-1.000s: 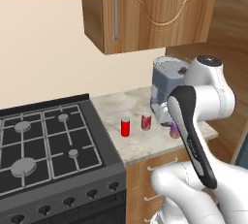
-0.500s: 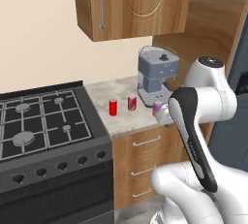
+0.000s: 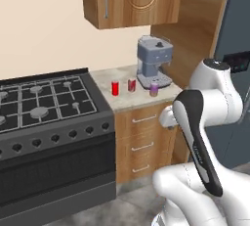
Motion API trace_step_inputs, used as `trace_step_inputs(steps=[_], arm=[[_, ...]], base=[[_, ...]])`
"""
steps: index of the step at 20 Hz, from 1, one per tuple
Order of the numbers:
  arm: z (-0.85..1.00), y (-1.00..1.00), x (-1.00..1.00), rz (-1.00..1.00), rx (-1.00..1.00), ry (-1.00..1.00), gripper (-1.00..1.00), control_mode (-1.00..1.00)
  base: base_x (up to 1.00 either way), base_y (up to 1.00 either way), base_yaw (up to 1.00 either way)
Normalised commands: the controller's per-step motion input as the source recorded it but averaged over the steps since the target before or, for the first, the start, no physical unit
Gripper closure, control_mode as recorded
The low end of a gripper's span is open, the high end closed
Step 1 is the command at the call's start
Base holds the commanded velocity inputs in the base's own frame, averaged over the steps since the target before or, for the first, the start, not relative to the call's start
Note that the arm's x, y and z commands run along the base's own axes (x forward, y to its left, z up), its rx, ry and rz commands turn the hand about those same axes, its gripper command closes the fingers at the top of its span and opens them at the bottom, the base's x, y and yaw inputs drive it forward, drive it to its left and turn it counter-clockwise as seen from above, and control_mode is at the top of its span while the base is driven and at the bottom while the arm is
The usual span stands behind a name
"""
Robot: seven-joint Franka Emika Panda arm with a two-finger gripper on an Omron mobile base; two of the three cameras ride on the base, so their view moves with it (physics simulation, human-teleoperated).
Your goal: Four empty soda cans are scattered around the kitchen. Gather all the cans and cluster them next to the stove for recycling.
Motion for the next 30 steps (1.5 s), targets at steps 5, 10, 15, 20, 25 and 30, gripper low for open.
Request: trace_step_inputs(steps=[5,10,15,20,25,30], arm=[[0.0,0.0,0.0,0.0,0.0,0.0,-1.0,1.0],[0.0,0.0,0.0,0.0,0.0,0.0,-1.0,1.0],[0.0,0.0,0.0,0.0,0.0,0.0,-1.0,1.0],[0.0,0.0,0.0,0.0,0.0,0.0,-1.0,1.0],[0.0,0.0,0.0,0.0,0.0,0.0,-1.0,1.0],[0.0,0.0,0.0,0.0,0.0,0.0,-1.0,1.0]], base=[[0.0,1.0,0.0],[-0.06,1.0,0.04],[-0.37,0.7,0.32],[-0.34,0.34,0.45],[-0.07,0.03,0.5],[0.0,0.0,0.5]])
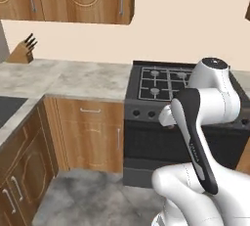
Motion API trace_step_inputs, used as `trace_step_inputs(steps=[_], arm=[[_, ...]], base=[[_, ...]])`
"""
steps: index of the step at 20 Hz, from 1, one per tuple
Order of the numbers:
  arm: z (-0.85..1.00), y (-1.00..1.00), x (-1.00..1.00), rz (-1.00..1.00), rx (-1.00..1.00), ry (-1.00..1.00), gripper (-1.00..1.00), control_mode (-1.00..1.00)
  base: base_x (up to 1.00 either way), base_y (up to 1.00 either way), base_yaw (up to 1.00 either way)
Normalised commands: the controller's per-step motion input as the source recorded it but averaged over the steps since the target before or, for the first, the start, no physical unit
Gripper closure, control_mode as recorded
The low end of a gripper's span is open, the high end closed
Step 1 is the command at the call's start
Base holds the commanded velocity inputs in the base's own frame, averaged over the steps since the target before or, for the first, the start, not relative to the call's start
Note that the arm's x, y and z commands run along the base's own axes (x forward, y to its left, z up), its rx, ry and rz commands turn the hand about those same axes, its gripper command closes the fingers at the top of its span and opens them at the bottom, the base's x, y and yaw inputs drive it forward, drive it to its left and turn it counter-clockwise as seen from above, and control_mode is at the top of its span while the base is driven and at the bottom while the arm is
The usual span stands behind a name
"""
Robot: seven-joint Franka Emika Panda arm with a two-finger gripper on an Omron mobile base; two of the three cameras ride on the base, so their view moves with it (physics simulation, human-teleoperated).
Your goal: Four empty soda cans are scattered around the kitchen. Gather all the cans and cluster them next to the stove for recycling.
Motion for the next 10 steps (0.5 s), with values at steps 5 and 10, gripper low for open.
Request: trace_step_inputs(steps=[5,10], arm=[[0.0,0.0,0.0,0.0,0.0,0.0,-1.0,1.0],[0.0,0.0,0.0,0.0,0.0,0.0,-1.0,1.0]], base=[[0.0,0.0,0.5],[0.0,0.0,0.5]])
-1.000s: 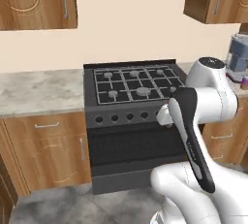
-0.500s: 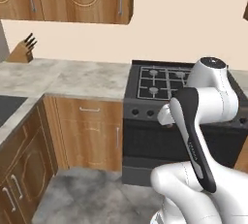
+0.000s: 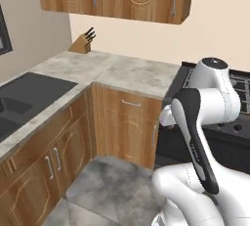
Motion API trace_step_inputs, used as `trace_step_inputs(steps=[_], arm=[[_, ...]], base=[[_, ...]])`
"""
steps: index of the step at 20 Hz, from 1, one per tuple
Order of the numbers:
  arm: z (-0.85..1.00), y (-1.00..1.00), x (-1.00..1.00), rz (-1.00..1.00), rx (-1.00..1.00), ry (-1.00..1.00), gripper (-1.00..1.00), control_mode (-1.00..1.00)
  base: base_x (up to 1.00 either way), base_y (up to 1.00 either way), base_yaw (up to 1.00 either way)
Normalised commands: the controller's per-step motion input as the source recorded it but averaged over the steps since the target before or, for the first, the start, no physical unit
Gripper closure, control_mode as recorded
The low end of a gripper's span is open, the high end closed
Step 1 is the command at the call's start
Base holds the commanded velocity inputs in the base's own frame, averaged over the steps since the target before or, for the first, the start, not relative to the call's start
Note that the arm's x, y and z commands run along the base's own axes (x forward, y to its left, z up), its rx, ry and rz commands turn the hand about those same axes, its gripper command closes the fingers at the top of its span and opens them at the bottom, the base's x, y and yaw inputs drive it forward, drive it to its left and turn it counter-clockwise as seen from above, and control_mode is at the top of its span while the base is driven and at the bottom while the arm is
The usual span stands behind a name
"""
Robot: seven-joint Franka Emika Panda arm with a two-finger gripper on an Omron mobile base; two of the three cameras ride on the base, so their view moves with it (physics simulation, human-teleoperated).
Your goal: Four empty soda cans are scattered around the kitchen. Gather all the cans and cluster them next to the stove for recycling.
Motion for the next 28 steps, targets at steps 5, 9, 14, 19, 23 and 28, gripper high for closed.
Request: trace_step_inputs(steps=[5,9,14,19,23,28], arm=[[0.0,0.0,0.0,0.0,0.0,0.0,-1.0,1.0],[0.0,0.0,0.0,0.0,0.0,0.0,-1.0,1.0],[0.0,0.0,0.0,0.0,0.0,0.0,-1.0,1.0],[0.0,0.0,0.0,0.0,0.0,0.0,-1.0,1.0],[0.0,0.0,0.0,0.0,0.0,0.0,-1.0,1.0],[0.0,0.0,0.0,0.0,0.0,0.0,-1.0,1.0]], base=[[0.0,0.0,0.5],[0.0,0.0,0.5],[-0.03,0.0,0.5],[-0.05,0.0,0.5],[-0.06,0.01,0.5],[-0.05,0.01,0.5]])
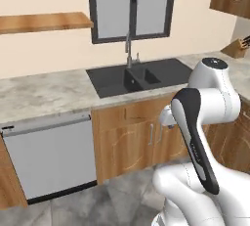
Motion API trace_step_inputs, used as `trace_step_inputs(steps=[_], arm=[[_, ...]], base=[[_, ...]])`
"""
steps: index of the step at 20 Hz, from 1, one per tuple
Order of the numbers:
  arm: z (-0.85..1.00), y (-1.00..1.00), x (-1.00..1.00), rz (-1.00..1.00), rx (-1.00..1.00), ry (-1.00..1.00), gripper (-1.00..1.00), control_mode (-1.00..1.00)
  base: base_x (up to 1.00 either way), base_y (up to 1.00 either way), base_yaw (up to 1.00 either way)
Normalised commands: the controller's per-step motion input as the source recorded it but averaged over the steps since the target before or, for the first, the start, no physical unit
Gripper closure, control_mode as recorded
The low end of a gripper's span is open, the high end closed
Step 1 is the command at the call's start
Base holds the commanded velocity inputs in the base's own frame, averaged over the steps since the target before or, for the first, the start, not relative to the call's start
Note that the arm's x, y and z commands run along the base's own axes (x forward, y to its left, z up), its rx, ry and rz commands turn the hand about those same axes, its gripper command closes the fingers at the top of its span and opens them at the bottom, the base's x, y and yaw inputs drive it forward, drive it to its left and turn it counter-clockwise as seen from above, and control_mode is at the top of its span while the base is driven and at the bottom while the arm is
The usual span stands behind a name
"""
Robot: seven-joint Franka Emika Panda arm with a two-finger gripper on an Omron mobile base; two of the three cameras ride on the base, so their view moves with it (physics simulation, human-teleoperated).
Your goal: Four empty soda cans are scattered around the kitchen. Gather all the cans and cluster them next to the stove for recycling.
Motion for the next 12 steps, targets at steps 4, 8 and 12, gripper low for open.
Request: trace_step_inputs(steps=[4,8,12], arm=[[0.0,0.0,0.0,0.0,0.0,0.0,-1.0,1.0],[0.0,0.0,0.0,0.0,0.0,0.0,-1.0,1.0],[0.0,0.0,0.0,0.0,0.0,0.0,-1.0,1.0]], base=[[-0.02,0.0,0.5],[0.0,0.0,0.5],[0.0,0.0,0.5]])
